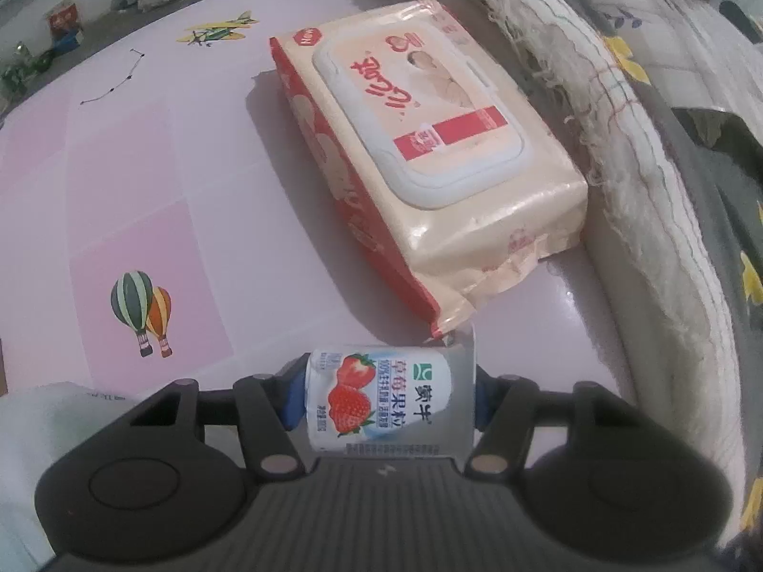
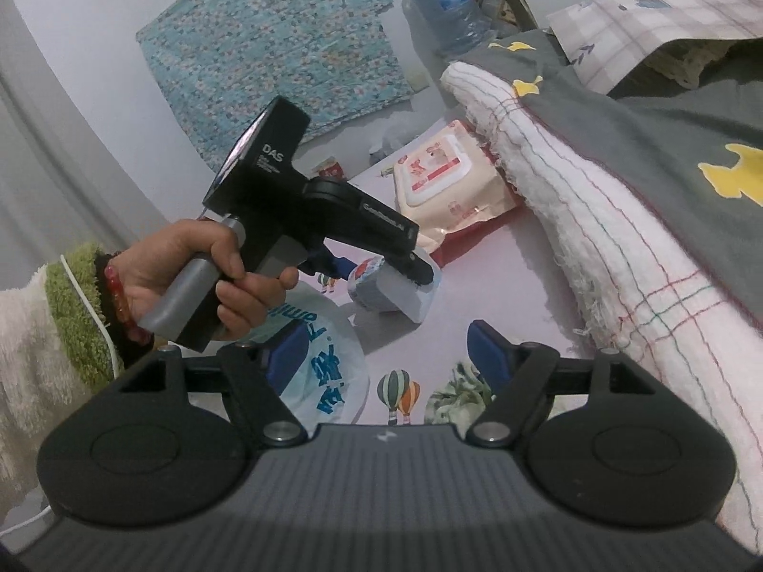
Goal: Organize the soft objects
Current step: 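Lift the yogurt cup with the left tool while the right tool carries the clear cup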
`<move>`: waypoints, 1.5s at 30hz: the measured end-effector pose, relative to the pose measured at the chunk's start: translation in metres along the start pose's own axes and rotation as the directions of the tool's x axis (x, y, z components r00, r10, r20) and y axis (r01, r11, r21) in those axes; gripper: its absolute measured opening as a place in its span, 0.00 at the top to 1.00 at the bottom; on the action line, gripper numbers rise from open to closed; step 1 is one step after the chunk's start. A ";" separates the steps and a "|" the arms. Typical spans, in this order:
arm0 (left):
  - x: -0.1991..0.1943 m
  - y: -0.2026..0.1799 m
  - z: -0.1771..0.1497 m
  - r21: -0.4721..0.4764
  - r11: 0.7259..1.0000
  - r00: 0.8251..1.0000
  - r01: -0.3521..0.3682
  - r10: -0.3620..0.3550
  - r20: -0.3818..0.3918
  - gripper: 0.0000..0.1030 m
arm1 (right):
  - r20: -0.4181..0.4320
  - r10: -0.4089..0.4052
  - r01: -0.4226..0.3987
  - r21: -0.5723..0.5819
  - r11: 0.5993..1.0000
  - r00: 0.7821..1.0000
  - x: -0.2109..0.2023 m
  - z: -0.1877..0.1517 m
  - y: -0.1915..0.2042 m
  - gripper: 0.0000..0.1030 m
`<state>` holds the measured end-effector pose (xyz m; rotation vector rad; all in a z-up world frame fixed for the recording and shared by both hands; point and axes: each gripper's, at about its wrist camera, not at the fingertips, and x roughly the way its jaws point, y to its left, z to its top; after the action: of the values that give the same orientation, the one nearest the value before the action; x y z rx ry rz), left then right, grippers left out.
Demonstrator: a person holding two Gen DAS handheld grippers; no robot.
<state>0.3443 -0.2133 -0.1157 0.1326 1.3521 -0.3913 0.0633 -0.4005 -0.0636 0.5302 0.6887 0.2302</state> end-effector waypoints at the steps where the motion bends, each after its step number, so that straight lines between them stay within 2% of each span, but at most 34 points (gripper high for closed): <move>1: -0.001 0.001 -0.001 -0.001 1.000 1.000 0.001 -0.001 0.006 0.40 | -0.002 -0.002 0.002 0.002 1.000 1.000 0.000 -0.001 0.000 0.28; 3: -0.005 0.004 -0.004 -0.014 1.000 1.000 0.012 -0.012 0.019 0.40 | -0.002 -0.006 0.006 0.007 1.000 1.000 -0.001 -0.002 0.000 0.28; 6: -0.023 0.007 -0.011 -0.047 0.997 0.997 0.069 -0.067 0.043 0.40 | 0.005 -0.006 0.005 0.013 1.000 1.000 -0.006 -0.003 0.001 0.28; 10: -0.073 -0.001 -0.024 -0.035 0.988 0.982 0.150 -0.145 0.121 0.40 | 0.031 0.014 -0.015 0.009 1.000 0.999 -0.018 -0.004 0.008 0.28; 14: -0.132 -0.006 -0.052 -0.023 0.963 0.948 0.268 -0.259 0.187 0.40 | 0.049 0.045 -0.044 -0.022 0.999 0.998 -0.034 -0.007 0.020 0.28; 18: -0.172 -0.011 -0.100 -0.004 0.942 0.917 0.336 -0.326 0.232 0.40 | 0.043 0.080 -0.077 -0.078 0.994 0.996 -0.055 -0.021 0.033 0.27; 21: -0.186 -0.002 -0.147 -0.043 0.911 0.881 0.410 -0.383 0.277 0.40 | 0.023 0.114 -0.112 -0.080 0.990 0.993 -0.072 -0.037 0.036 0.27; 24: -0.181 0.011 -0.189 -0.098 0.879 0.853 0.466 -0.417 0.314 0.40 | -0.027 0.158 -0.160 -0.064 0.985 0.987 -0.078 -0.058 0.041 0.27; 27: -0.160 0.023 -0.226 -0.146 0.843 0.828 0.518 -0.452 0.330 0.40 | -0.099 0.179 -0.189 -0.099 0.977 0.979 -0.072 -0.079 0.054 0.27; 29: -0.144 0.032 -0.243 -0.180 0.820 0.818 0.544 -0.470 0.331 0.40 | -0.142 0.189 -0.207 -0.125 0.970 0.972 -0.064 -0.092 0.063 0.27; 35: -0.094 0.052 -0.280 -0.275 0.741 0.783 0.612 -0.521 0.340 0.40 | -0.216 0.143 -0.195 -0.242 0.951 0.966 -0.034 -0.119 0.083 0.29; 39: -0.067 0.059 -0.283 -0.297 0.711 0.767 0.637 -0.549 0.330 0.39 | -0.240 0.077 -0.154 -0.322 0.934 0.968 -0.017 -0.125 0.088 0.46; 42: -0.051 0.065 -0.283 -0.320 0.687 0.757 0.652 -0.569 0.321 0.40 | -0.260 0.044 -0.135 -0.342 0.930 0.965 -0.010 -0.128 0.090 0.47; 43: -0.048 0.067 -0.283 -0.326 0.684 0.758 0.652 -0.572 0.315 0.40 | -0.259 0.026 -0.122 -0.363 0.924 0.966 -0.009 -0.129 0.092 0.48; 45: -0.047 0.070 -0.284 -0.329 0.702 0.775 0.631 -0.551 0.311 0.31 | -0.260 -0.016 -0.093 -0.401 0.912 0.966 -0.005 -0.132 0.095 0.49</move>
<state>0.0992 -0.0493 -0.1419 -0.7158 1.2320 -0.6288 -0.0296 -0.2708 -0.0949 0.1083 0.8563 0.4763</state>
